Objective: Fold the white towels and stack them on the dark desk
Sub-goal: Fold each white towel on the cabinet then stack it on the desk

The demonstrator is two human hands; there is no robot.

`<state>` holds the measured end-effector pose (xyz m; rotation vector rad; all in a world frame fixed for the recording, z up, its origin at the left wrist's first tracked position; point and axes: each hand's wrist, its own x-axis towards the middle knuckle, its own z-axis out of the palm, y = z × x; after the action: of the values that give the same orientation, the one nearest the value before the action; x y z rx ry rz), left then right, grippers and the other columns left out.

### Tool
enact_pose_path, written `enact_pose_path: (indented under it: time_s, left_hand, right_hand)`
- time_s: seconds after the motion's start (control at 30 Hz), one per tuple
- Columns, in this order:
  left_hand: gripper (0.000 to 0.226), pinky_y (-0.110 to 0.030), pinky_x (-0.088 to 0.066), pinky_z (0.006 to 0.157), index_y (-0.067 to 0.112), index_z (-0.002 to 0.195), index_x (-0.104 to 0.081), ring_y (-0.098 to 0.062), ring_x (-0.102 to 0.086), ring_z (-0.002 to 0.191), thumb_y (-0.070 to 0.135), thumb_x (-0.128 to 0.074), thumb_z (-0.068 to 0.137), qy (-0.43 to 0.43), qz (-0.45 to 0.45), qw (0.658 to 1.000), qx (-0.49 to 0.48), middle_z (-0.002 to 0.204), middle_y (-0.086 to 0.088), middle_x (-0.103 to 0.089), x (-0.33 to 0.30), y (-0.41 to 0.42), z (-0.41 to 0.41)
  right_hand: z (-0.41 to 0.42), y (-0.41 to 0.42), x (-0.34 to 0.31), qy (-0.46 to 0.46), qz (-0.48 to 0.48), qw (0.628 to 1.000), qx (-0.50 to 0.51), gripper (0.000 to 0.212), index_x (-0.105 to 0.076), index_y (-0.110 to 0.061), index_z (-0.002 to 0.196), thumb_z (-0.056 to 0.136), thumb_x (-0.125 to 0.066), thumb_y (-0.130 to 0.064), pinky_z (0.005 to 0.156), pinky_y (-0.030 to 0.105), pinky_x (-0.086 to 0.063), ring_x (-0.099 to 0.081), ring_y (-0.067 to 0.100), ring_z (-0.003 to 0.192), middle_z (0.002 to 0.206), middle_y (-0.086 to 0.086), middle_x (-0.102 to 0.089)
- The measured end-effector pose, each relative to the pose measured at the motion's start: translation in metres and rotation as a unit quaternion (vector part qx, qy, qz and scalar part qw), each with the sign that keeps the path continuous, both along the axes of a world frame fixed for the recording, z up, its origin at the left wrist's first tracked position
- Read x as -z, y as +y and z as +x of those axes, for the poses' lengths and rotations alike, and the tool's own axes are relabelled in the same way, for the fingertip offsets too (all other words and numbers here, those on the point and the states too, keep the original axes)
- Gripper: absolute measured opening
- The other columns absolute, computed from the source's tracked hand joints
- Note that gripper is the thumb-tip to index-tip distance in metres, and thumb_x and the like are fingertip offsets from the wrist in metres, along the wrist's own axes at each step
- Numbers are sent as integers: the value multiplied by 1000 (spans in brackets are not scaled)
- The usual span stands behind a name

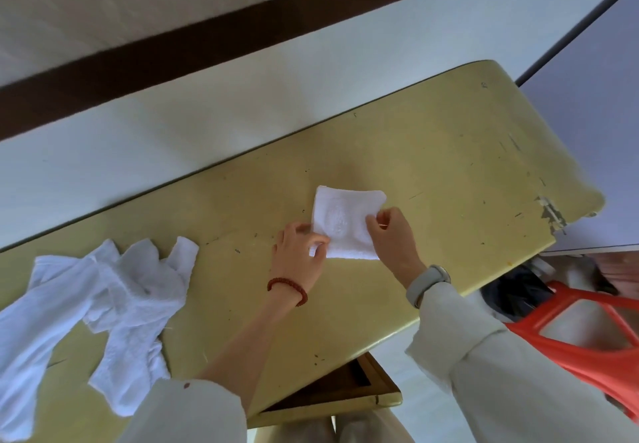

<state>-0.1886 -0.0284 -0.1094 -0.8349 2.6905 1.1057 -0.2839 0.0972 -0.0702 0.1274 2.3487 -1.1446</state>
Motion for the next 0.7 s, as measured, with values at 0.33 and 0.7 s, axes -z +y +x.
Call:
enact_pose_path:
  time_s: [0.33,0.7]
  left_hand:
    - [43,-24,-47,73,6,113,-52,-10,-61,83,39,-29,98,105,542,769,-322,95,-1,-68,-79,-35,32]
    - [14,-33,-42,71,11,86,-63,-19,-49,79,24,-61,83,237,346,739,-527,85,-8,-53,-126,-6,246]
  right_hand:
    - [26,-42,-113,6,-129,935,-330,23,-44,-22,69,87,-57,-16,49,10,-31,-42,-4,48,62,-11,-46]
    - [149,-83,-105,-219,-157,887,-374,23,-49,-9,110,88,-58,-8,69,40,-51,-59,25,74,86,9,-62]
